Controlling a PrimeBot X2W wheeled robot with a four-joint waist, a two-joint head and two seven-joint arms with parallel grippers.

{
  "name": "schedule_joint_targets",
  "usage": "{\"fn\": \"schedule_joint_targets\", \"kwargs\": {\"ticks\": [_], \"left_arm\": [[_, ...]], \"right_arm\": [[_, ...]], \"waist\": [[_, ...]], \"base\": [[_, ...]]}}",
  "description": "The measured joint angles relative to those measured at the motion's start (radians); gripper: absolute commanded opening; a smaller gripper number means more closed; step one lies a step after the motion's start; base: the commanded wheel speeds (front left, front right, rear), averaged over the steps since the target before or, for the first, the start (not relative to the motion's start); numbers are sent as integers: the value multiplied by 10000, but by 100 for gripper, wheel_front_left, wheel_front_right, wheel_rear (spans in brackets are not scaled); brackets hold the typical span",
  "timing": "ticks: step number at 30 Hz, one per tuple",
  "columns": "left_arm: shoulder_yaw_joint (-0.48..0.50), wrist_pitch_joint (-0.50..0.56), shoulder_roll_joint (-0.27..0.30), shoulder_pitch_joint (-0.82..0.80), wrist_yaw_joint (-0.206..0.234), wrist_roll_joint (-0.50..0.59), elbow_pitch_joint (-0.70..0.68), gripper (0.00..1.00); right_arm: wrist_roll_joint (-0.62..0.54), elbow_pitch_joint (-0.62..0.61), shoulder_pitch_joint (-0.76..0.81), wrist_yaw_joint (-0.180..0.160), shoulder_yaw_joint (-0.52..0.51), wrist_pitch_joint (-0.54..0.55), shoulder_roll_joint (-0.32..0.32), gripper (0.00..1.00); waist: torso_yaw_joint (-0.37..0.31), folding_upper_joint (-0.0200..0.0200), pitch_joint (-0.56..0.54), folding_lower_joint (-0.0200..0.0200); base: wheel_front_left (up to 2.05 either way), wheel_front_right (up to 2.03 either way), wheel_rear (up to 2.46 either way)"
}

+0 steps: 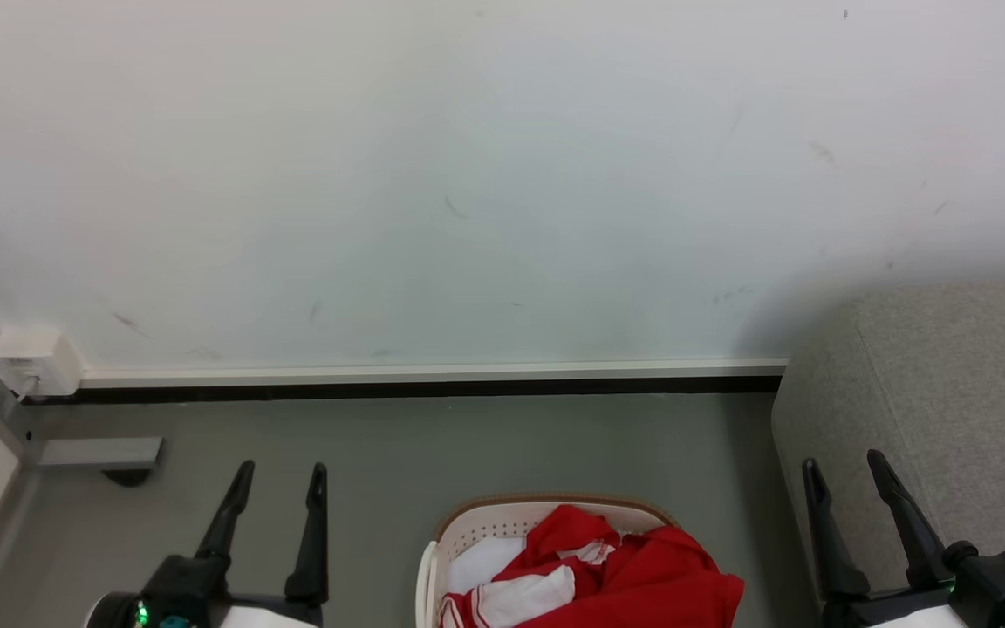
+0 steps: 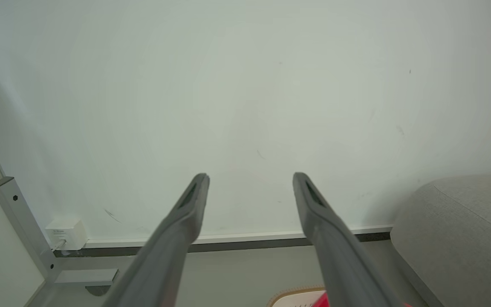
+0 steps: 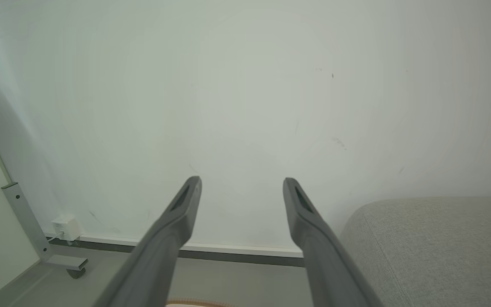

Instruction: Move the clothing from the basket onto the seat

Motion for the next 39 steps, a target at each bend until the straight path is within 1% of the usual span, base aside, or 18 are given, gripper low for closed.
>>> {"fn": "schedule_joint_targets", "kwargs": {"ticks": [5,12,16,18,22,27,31,35,39], "left_arm": [[12,0,-6,0,-27,-50,2,100],[-27,0,-13,-88,-199,-309,56,100],[-148,0,-15,-341,-318,-616,58,100],[-205,-2,-17,-589,-326,-1032,59,100],[-456,-2,-25,-1300,-433,-1076,349,100],[-715,-2,-27,-2370,-683,-1043,1179,100],[-972,0,6,-3382,-880,-1001,2224,100],[-1218,29,226,-4312,-1003,-920,3515,100],[-1559,523,456,-5265,-1104,-903,4778,100]], "right_arm": [[36,-8,-2,0,-15,0,-10,100],[88,-157,-108,0,-159,0,-90,100],[88,-305,-403,0,-351,-2,-159,100],[127,-441,-567,0,-374,-6,-238,100],[176,-635,-1127,0,-458,-17,-418,100],[525,-1214,-1750,0,-731,-19,-397,100],[554,-1605,-2194,0,-988,-21,-372,100],[589,-1883,-2590,0,-1158,-21,-272,100],[696,-2215,-2921,0,-1384,-21,-75,100]], "waist": [[-49,0,29,0],[-210,0,268,0],[-350,0,604,0],[-411,0,877,0],[-555,0,1592,1],[-801,1,2624,1],[-1025,0,3535,2],[-1314,0,4399,3],[-1700,0,5161,3]], "base": [[0,0,0],[0,0,0],[0,0,0],[0,0,0],[0,0,0],[0,0,0],[0,0,0],[0,0,0],[0,0,0]]}}
